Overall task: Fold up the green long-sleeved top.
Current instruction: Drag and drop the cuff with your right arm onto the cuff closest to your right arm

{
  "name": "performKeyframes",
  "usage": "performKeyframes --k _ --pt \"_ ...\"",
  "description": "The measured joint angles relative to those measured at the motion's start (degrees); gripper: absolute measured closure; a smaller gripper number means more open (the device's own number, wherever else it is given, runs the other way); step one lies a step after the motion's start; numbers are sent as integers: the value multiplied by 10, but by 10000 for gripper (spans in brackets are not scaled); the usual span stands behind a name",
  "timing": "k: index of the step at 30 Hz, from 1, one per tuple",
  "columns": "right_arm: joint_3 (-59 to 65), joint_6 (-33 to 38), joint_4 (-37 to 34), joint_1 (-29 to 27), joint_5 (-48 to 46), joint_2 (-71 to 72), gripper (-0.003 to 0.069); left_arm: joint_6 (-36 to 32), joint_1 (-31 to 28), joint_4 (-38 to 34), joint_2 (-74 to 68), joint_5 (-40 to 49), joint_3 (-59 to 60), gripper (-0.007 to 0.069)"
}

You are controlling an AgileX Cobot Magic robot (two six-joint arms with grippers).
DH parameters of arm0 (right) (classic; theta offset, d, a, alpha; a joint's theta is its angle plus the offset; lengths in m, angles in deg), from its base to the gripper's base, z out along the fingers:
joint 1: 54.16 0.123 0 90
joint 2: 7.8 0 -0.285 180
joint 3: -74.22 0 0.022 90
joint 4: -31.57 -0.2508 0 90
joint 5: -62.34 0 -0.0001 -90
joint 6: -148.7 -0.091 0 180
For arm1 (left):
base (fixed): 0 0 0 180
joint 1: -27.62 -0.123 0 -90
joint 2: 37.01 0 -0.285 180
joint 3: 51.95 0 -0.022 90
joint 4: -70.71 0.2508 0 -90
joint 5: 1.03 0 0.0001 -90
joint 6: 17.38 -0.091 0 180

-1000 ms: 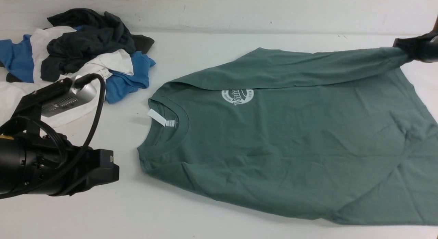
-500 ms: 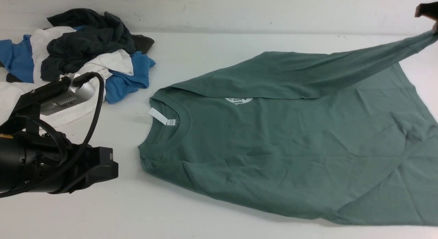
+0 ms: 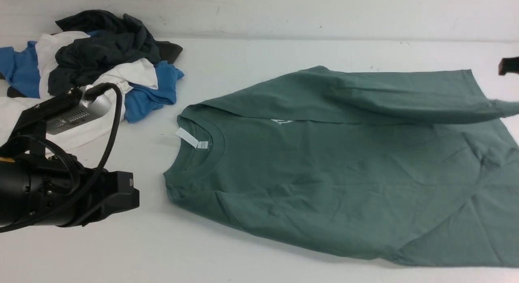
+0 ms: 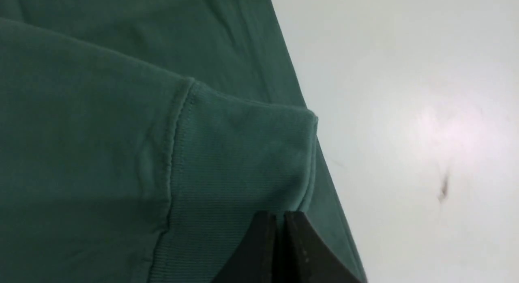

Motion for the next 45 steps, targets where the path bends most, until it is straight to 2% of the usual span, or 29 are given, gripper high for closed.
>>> performKeyframes --k 3,6,12,15,20,26,30,33,35,39,42,45 --pt "12 -19 37 -4 -5 48 655 -4 0 0 0 1 0 625" --pt "-16 -35 34 -8 -5 67 655 -5 0 1 0 1 0 625" --pt "-5 -42 -74 -10 -2 96 655 -6 0 1 0 1 0 625" --pt "43 -41 -90 -10 -1 96 655 -6 0 1 0 1 0 625" --pt "181 -41 -50 -10 2 89 655 -6 0 1 0 1 0 625" --pt "262 -54 3 -10 14 73 646 -6 0 1 0 1 0 625" --pt "273 -54 23 -10 40 63 585 -7 0 1 0 0 0 625" --pt "274 -55 42 -10 52 62 497 -9 0 1 0 0 0 625" --pt "263 -55 70 -10 41 62 393 -10 0 3 0 7 -3 624" --pt "218 -55 113 -10 21 62 244 -7 0 31 -2 59 -48 606" --pt "205 -54 116 -11 21 69 201 -4 0 42 -9 78 -82 589" --pt "207 -43 71 -11 18 96 182 3 0 52 -37 89 -116 543"
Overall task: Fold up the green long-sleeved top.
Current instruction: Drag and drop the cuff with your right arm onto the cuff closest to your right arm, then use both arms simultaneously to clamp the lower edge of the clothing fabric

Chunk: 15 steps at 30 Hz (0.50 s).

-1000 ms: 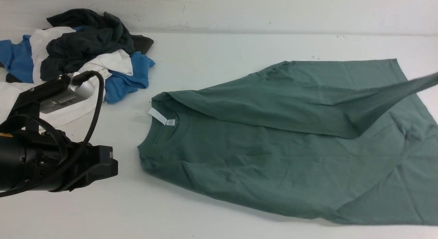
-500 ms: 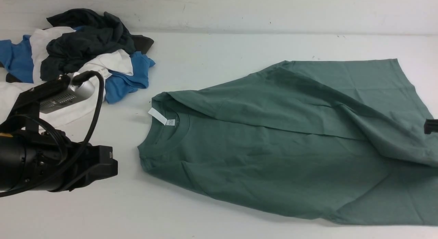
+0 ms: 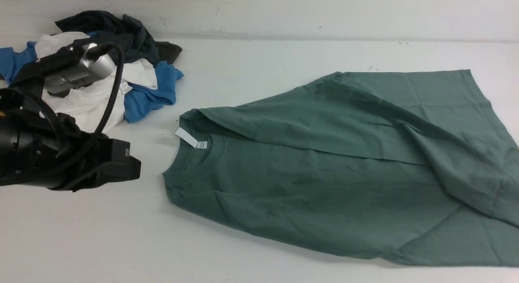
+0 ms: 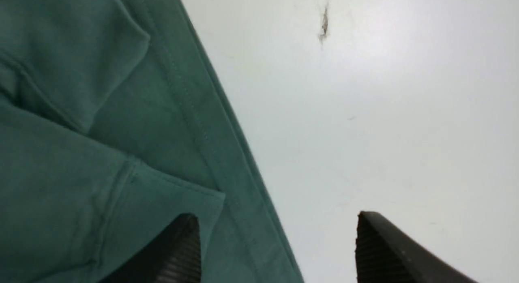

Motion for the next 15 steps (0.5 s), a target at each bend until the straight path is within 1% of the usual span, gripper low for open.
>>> performKeyframes --k 1,3,4,5,6,7,8,9,10,12,15 --pt "6 3 -17 0 0 10 182 3 1 2 -10 1 -1 531" --pt "32 3 -66 0 0 40 182 18 6 11 -44 4 -3 482" --pt "36 4 -71 0 0 47 182 20 7 12 -48 4 -3 477" --pt "67 9 -113 0 0 78 182 37 16 21 -77 5 -5 433" --pt "89 16 -136 0 -1 97 182 44 25 25 -96 8 -5 403" --pt "94 18 -140 0 -2 97 182 45 27 26 -99 8 -6 396" --pt "137 35 -170 1 -3 135 182 55 48 31 -133 15 -16 348" --pt "160 45 -179 3 -4 149 182 60 61 33 -148 17 -24 328" --pt "160 47 -180 3 -4 152 182 61 61 33 -152 17 -26 328" --pt "224 70 -197 5 -6 196 182 89 100 55 -201 19 -70 306" --pt "268 82 -199 5 -6 227 182 139 131 99 -239 24 -101 302"
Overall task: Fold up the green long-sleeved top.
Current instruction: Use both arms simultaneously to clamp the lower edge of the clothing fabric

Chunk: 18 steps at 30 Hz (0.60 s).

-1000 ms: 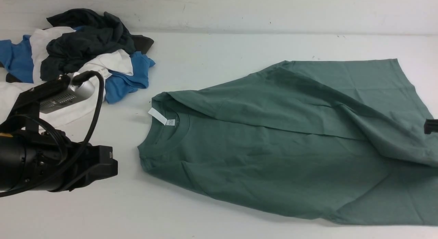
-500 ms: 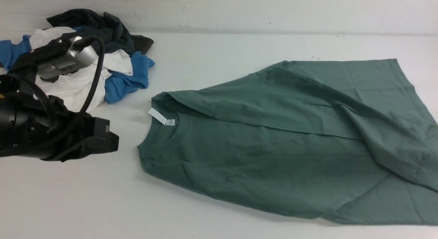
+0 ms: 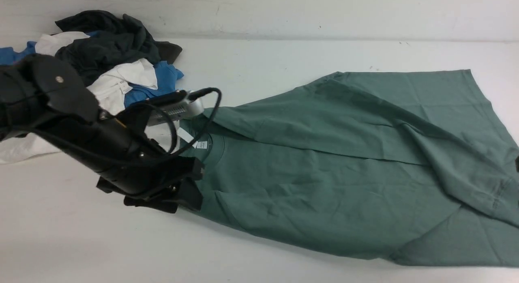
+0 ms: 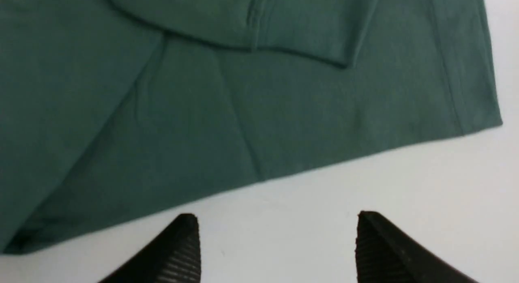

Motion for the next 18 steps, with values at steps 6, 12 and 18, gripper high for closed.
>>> performKeyframes --k 6,12,18 --pt "39 4 -6 0 -1 33 182 109 40 78 -68 -19 -12 302" --pt "42 7 -14 0 8 34 182 138 45 54 -117 -61 -31 302" --pt "42 7 -17 0 18 34 182 146 48 19 -135 -70 -54 302"
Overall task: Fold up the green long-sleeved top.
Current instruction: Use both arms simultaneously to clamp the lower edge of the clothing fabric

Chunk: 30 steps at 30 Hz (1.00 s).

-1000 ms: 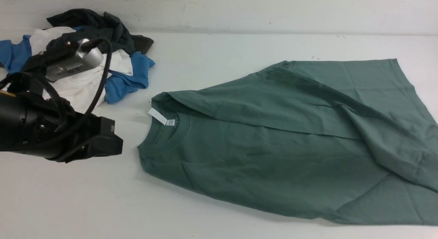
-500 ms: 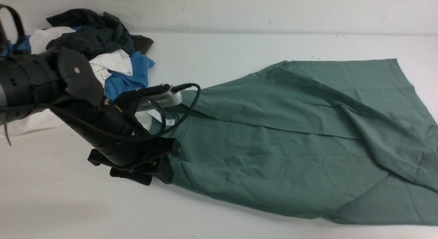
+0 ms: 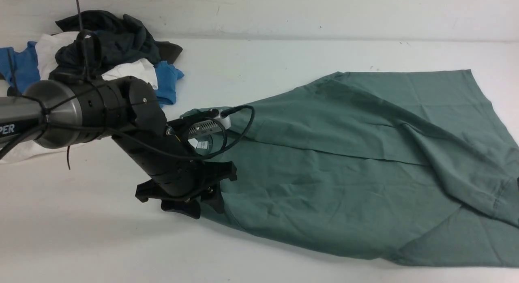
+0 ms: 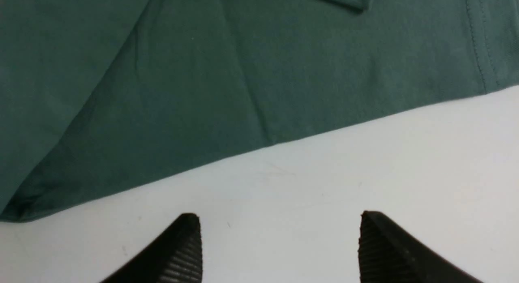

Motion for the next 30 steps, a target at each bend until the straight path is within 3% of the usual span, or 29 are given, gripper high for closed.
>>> performKeyframes --k 7,11,19,25,27,30 --pt "0 0 -7 0 10 0 182 -23 8 -96 -32 -25 0 305" --pt "0 0 -7 0 20 0 182 -28 8 -113 -41 -26 0 337" --pt "0 0 -8 0 28 0 182 -38 9 -118 -63 -11 -4 417" --pt "0 0 -9 0 25 0 182 -100 1 -109 -65 17 -5 565" --pt "4 0 -13 0 18 0 182 -107 -11 -84 -58 49 -4 613" --pt "25 0 -25 0 18 2 182 -106 -28 -28 -34 81 -3 620"
